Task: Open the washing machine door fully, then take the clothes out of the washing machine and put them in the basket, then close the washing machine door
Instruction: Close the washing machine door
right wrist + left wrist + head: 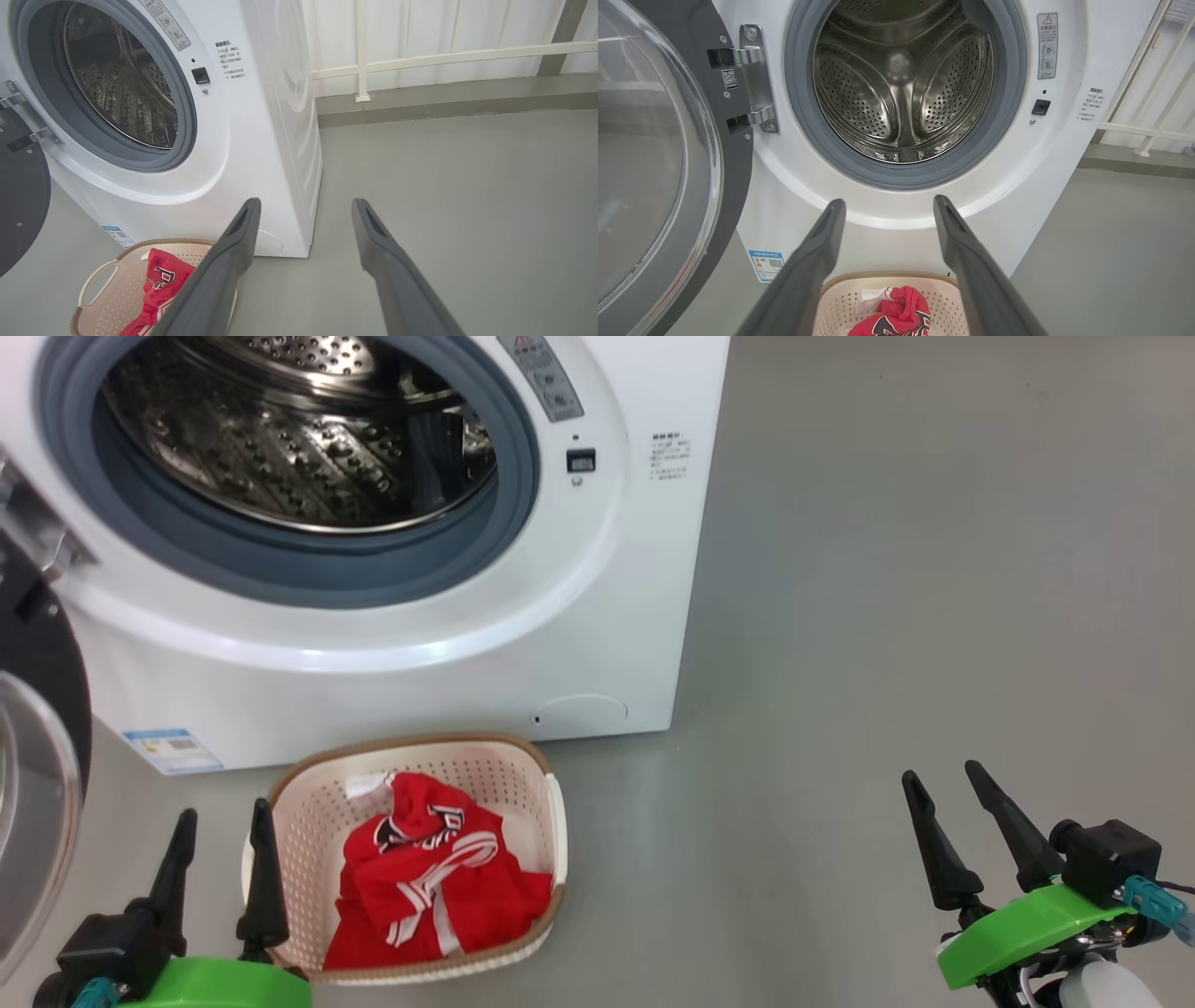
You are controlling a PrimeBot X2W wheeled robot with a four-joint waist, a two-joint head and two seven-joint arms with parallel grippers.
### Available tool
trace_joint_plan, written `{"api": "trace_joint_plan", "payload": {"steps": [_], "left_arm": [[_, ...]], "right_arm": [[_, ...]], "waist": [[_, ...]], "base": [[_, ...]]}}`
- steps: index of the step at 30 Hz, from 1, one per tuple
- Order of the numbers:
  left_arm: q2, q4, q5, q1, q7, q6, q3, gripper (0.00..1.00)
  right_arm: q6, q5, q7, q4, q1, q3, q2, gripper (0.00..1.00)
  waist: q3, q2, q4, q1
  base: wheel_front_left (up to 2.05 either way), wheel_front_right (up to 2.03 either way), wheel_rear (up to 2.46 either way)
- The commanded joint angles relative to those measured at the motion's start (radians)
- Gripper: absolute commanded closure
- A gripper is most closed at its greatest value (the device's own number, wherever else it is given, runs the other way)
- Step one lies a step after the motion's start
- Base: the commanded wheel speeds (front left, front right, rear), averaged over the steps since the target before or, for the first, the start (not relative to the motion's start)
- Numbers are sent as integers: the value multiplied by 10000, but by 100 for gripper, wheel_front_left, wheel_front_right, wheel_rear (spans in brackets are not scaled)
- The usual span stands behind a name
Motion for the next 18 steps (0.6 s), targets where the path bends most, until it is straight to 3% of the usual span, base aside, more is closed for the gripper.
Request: {"api": "trace_joint_plan", "payload": {"steps": [1,8,18], "left_arm": [[162,-315,-11,1,-82,-31,307,0],[152,-312,-12,18,-82,-31,267,0],[139,-242,-55,-33,-82,-31,217,0]], "right_arm": [[16,78,-119,-249,47,224,-163,0],[16,88,-119,-248,51,269,-175,0],[16,83,-119,-232,60,233,-201,0]], "waist": [[-5,0,10,0],[-25,0,41,0],[-51,0,143,0]], "base": [[-135,135,0],[-80,80,0],[-4,4,0]]}}
